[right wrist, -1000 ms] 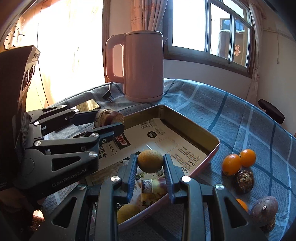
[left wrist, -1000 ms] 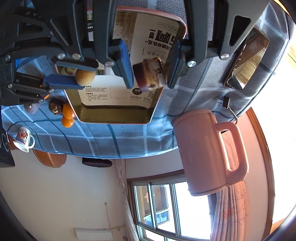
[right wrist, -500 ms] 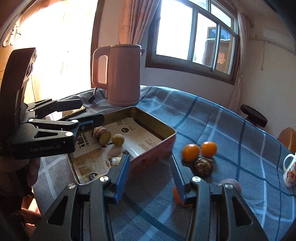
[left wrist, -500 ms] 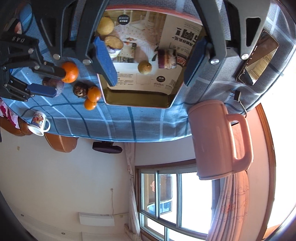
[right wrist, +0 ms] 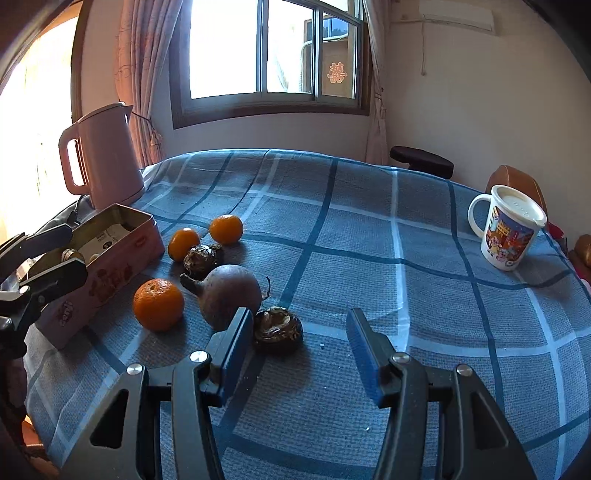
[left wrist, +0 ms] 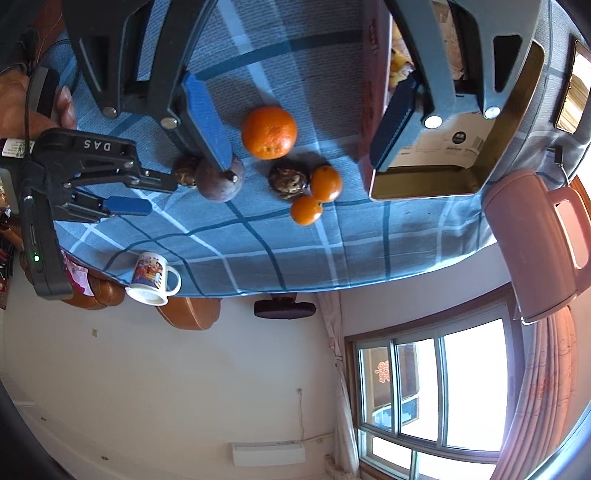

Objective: Organize fruits
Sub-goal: 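Grasp the purple beet with the left tool while the right tool grasps a brown mangosteen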

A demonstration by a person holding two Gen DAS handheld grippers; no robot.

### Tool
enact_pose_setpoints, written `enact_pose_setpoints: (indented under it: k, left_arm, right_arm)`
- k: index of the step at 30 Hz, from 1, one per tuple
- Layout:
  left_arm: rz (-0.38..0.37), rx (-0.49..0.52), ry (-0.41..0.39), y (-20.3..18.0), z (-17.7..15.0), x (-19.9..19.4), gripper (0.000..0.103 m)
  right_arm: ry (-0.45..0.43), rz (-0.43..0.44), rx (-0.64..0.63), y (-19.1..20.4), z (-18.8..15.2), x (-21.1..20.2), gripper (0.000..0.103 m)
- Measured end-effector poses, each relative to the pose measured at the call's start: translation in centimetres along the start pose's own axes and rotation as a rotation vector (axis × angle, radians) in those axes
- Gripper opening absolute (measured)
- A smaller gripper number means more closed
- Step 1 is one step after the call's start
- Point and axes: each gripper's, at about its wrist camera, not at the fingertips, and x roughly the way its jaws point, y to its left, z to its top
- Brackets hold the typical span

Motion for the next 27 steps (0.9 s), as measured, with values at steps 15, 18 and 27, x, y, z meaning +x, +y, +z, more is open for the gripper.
enact_pose_setpoints:
  k: [15,18,27]
  left_arm:
    - [-0.123,0.07,0.078,-3.3,1.5,5.4,0.08]
    - [-0.141,0.05,0.09,-3.1,1.6,5.8,0.08]
    - [-0.166,0.051,0.111,-4.3,2.2,6.9,0.08]
  right_arm:
    - [0.169,0.084,-0.036,0.5,0.1,4.1,0.055]
    - [0.19,0.111,-0.035,0.5,0.1,4.6,0.051]
    - [0.115,0.03,0.078,-1.8,0.2,3.1,0.041]
